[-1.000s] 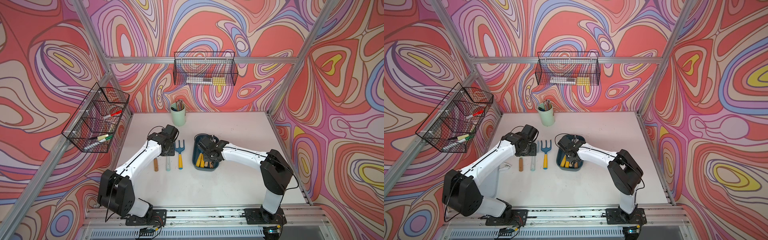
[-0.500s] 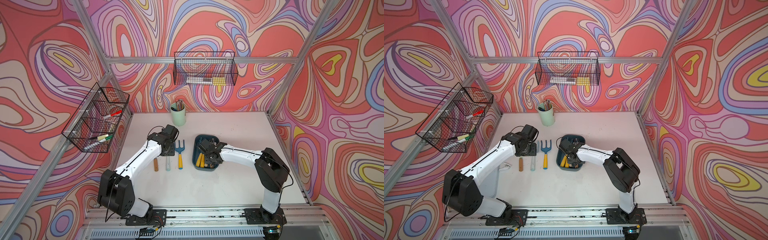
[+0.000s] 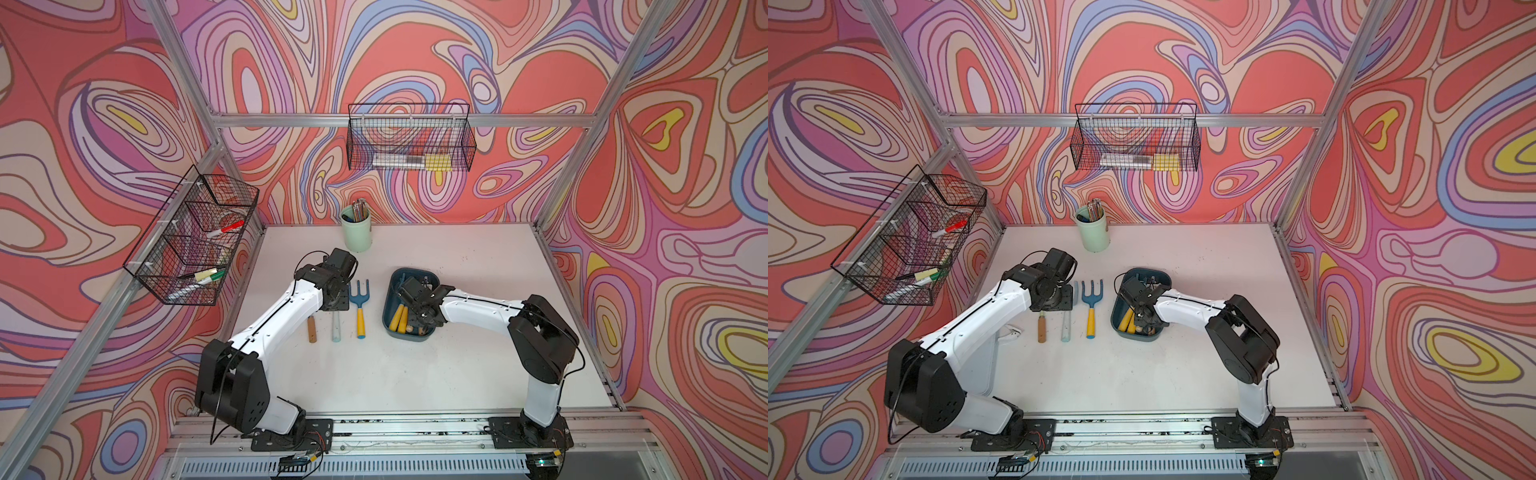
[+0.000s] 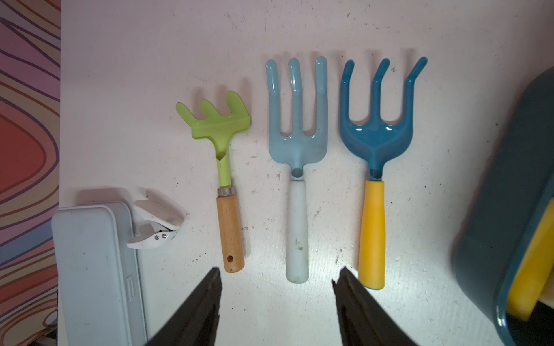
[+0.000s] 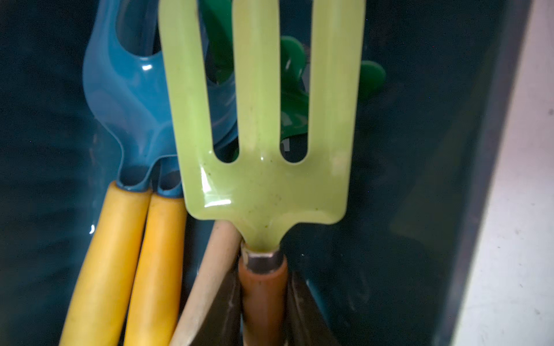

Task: Take the hand rake out of the storage box
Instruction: Pick up the rake from the storage box.

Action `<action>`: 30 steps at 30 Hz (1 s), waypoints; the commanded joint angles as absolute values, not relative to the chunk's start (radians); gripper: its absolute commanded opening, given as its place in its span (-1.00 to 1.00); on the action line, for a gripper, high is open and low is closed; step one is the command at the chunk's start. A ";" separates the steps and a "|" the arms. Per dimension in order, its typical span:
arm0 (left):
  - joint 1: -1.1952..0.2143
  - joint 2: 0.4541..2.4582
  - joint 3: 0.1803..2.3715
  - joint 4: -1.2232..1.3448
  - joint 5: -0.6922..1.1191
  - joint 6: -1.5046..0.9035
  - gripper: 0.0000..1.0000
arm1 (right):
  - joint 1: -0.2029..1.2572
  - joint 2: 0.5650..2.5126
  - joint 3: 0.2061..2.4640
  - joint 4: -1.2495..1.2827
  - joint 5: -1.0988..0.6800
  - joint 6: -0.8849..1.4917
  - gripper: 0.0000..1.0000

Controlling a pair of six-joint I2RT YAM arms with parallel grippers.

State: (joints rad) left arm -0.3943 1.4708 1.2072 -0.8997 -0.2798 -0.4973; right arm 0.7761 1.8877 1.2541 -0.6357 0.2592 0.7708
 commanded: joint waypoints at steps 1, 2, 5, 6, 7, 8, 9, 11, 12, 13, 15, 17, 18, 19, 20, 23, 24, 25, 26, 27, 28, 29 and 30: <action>-0.400 1.480 1.237 -0.920 -0.302 -0.490 0.28 | 0.770 1.902 1.228 -0.619 0.245 0.777 -0.75; -0.400 1.480 1.238 -0.922 -0.302 -0.491 0.28 | 0.770 1.895 1.228 -0.618 0.248 0.775 -0.80; -0.400 1.485 1.245 -0.922 -0.302 -0.492 0.28 | 0.769 1.874 1.242 -0.627 0.252 0.762 -0.91; -0.400 1.487 1.247 -0.922 -0.302 -0.493 0.28 | 0.769 1.866 1.252 -0.634 0.256 0.754 -0.93; -0.400 1.488 1.249 -0.922 -0.302 -0.494 0.28 | 0.770 1.858 1.258 -0.636 0.260 0.749 -0.94; -0.400 1.489 1.250 -0.922 -0.302 -0.495 0.28 | 0.769 1.850 1.265 -0.641 0.261 0.745 -0.96; -0.400 1.489 1.252 -0.922 -0.302 -0.495 0.28 | 0.770 1.841 1.272 -0.646 0.263 0.738 -0.99; -0.400 1.493 1.252 -0.922 -0.304 -0.495 0.28 | 0.770 1.827 1.285 -0.655 0.266 0.732 -1.00; -0.399 1.494 1.253 -0.922 -0.307 -0.495 0.28 | 0.770 1.820 1.291 -0.661 0.268 0.729 -1.00; -0.400 1.496 1.253 -0.923 -0.308 -0.495 0.28 | 0.769 1.814 1.295 -0.666 0.270 0.726 -1.00; -0.400 1.498 1.252 -0.921 -0.310 -0.495 0.28 | 0.769 1.804 1.303 -0.674 0.270 0.721 -1.00; -0.400 1.498 1.252 -0.920 -0.310 -0.495 0.28 | 0.770 1.793 1.308 -0.679 0.273 0.716 -1.00; -0.400 1.497 1.252 -0.920 -0.311 -0.495 0.28 | 0.769 1.787 1.310 -0.682 0.274 0.714 -1.00; -0.400 1.499 1.252 -0.919 -0.310 -0.496 0.28 | 0.769 1.781 1.313 -0.685 0.276 0.712 -1.00; -0.400 1.501 1.252 -0.918 -0.310 -0.497 0.28 | 0.770 1.778 1.317 -0.690 0.281 0.710 -1.00; -0.400 1.504 1.253 -0.917 -0.310 -0.497 0.28 | 0.769 1.744 1.329 -0.706 0.295 0.699 -1.00; -0.399 1.503 1.252 -0.914 -0.311 -0.497 0.28 | 0.770 1.739 1.334 -0.711 0.301 0.693 -1.00; -0.400 1.504 1.252 -0.915 -0.313 -0.497 0.28 | 0.769 1.731 1.339 -0.718 0.309 0.684 -1.00; -0.400 1.503 1.252 -0.916 -0.313 -0.497 0.28 | 0.770 1.726 1.345 -0.726 0.318 0.675 -1.00; -0.400 1.503 1.250 -0.916 -0.313 -0.498 0.28 | 0.769 1.719 1.354 -0.738 0.327 0.666 -1.00; -0.400 1.503 1.250 -0.916 -0.314 -0.498 0.28 | 0.769 1.713 1.362 -0.749 0.336 0.656 -1.00; -0.400 1.502 1.250 -0.915 -0.314 -0.497 0.28 | 0.768 1.707 1.370 -0.759 0.343 0.646 -1.00; -0.400 1.502 1.250 -0.915 -0.316 -0.498 0.28 | 0.763 1.702 1.376 -0.767 0.342 0.639 -1.00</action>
State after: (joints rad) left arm -0.3943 1.4887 1.2297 -0.8997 -0.2924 -0.4976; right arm 0.7727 1.7378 1.3396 -0.7303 0.2970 0.6765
